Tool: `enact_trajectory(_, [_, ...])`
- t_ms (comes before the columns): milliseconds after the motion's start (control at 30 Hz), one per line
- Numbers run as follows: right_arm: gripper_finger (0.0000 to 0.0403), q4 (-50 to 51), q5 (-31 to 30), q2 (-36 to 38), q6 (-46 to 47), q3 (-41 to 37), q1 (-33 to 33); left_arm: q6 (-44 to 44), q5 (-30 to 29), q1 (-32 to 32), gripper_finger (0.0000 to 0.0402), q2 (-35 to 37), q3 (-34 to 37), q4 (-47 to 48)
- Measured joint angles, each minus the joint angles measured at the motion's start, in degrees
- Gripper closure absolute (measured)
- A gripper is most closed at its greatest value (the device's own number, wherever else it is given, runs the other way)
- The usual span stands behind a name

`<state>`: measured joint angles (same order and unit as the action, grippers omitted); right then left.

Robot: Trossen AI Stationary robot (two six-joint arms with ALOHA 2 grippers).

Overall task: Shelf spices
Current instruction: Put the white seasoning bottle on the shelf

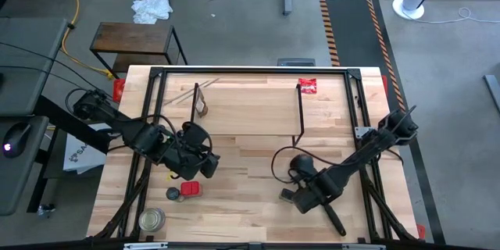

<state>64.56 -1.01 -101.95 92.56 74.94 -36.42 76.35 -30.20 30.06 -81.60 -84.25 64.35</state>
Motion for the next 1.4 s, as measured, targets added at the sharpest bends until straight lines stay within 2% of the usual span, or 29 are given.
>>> enact_trajectory(133, [0.0137,-1.3,-0.4,-0.9,-1.5,0.0,0.2,-0.3,0.0,0.0,0.0156,0.0,0.0,0.0])
enact_trajectory(267, [0.0223,-1.3,-0.7,-0.3,-2.0,0.0,0.2,-3.5,-1.0,0.5,0.0156,1.6,-1.2,-0.1])
enact_trajectory(367, [0.0221,1.3,-1.3,1.2,-4.1,1.4,0.0,-4.6,-5.9,1.7,0.0156,4.3,-2.6,-0.2])
enact_trajectory(467, [0.0221,7.4,-4.3,3.2,-7.4,7.1,0.1,-5.9,-11.5,3.1,0.0156,7.5,-3.3,-0.3])
enact_trajectory(633, [0.0221,19.6,-13.6,3.8,-18.6,24.1,3.1,-9.4,-18.7,5.0,0.0156,11.8,-3.3,-0.4])
enact_trajectory(733, [0.0221,25.1,-18.8,3.8,-26.7,33.8,8.0,-11.0,-21.2,5.0,0.0156,13.0,-3.3,-0.4])
enact_trajectory(867, [0.0221,25.2,-20.0,3.7,-37.7,39.0,18.4,-12.1,-21.8,4.8,0.0156,13.0,-3.3,-0.4])
enact_trajectory(967, [0.0221,25.7,-19.8,3.7,-43.6,38.4,26.4,-12.0,-21.3,4.8,0.0156,12.4,-3.3,-0.4])
enact_trajectory(1100, [0.0221,25.6,-16.0,3.5,-47.6,36.1,35.6,-11.9,-19.9,4.9,0.0156,11.5,-3.3,-1.3])
enact_trajectory(1233, [0.0221,25.5,-14.6,3.7,-49.1,36.0,40.1,-10.5,-19.2,4.8,0.0156,10.5,-3.3,-1.3])
enact_trajectory(1400, [0.0222,25.5,-10.5,3.5,-49.6,35.8,42.7,-9.1,-18.7,4.8,0.0156,9.6,-3.3,-1.3])
